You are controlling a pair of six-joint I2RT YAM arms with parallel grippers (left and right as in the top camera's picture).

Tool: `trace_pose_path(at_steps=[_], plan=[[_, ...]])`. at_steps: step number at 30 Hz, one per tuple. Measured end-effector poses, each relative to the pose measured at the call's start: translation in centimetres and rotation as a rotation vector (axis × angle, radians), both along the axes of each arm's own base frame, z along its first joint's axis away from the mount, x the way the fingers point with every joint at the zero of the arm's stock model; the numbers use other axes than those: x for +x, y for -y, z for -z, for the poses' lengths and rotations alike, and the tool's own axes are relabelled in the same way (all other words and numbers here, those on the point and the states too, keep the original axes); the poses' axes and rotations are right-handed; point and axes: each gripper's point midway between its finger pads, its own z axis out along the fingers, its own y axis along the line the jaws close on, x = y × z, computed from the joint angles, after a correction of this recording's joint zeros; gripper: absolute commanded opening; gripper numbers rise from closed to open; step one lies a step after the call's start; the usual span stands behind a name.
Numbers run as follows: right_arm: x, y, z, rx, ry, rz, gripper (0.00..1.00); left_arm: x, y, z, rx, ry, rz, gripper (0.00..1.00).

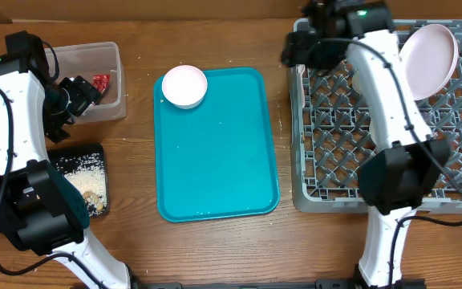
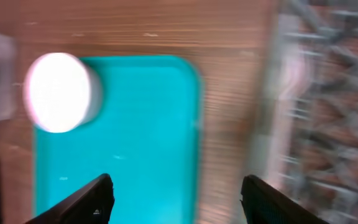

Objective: Sort waste into correct bins and load items into the dishwasher rack
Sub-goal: 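Move the right gripper to the pink bowl on the tray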

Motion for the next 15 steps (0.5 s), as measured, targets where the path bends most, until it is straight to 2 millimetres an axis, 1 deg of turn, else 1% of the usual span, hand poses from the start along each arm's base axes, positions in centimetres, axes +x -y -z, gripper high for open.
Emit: trace_pose_path(at_steps=[5,6,8,10,12,13,15], plan=[[-1.7,-9.6,-1.0,0.059,0.076,-0.142,0.63,0.0,0.0,0.0,0.0,0.0,0.0,1.0],[-2.6,-12.5,-0.8,0.07,0.092,-0.194,0.61,0.0,0.0,0.0,0.0,0.0,0.0,1.0],[-3.4,-14.9,-0.1,0.071,0.096,-0.235,0.61,0.0,0.0,0.0,0.0,0.0,0.0,1.0],[-4.1,-17.6,1.7,0.046,0.107,-0.271,0.6,0.0,0.0,0.0,0.0,0.0,0.0,1.0],[-4.6,-19.7,4.1,0.002,0.105,-0.294,0.6,0.0,0.0,0.0,0.0,0.0,0.0,1.0],[-4.9,-20.6,5.5,-0.019,0.104,-0.304,0.59,0.0,0.0,0.0,0.0,0.0,0.0,1.0],[-5.3,-21.7,8.3,-0.078,0.098,-0.308,0.59,0.0,0.0,0.0,0.0,0.0,0.0,1.0]])
